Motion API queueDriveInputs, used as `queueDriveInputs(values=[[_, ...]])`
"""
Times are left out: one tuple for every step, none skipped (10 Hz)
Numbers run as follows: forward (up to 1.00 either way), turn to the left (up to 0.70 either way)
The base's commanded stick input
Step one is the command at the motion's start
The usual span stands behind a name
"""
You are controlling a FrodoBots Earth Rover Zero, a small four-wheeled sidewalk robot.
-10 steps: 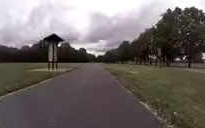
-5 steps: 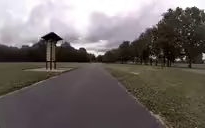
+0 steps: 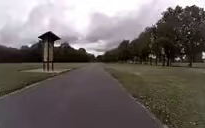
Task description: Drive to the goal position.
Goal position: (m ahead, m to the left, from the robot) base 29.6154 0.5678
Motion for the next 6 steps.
queueDriveInputs(values=[[0.7, 0.0], [0.7, 0.0], [0.7, 0.0], [0.7, 0.0], [0.7, 0.0], [0.7, 0.0]])
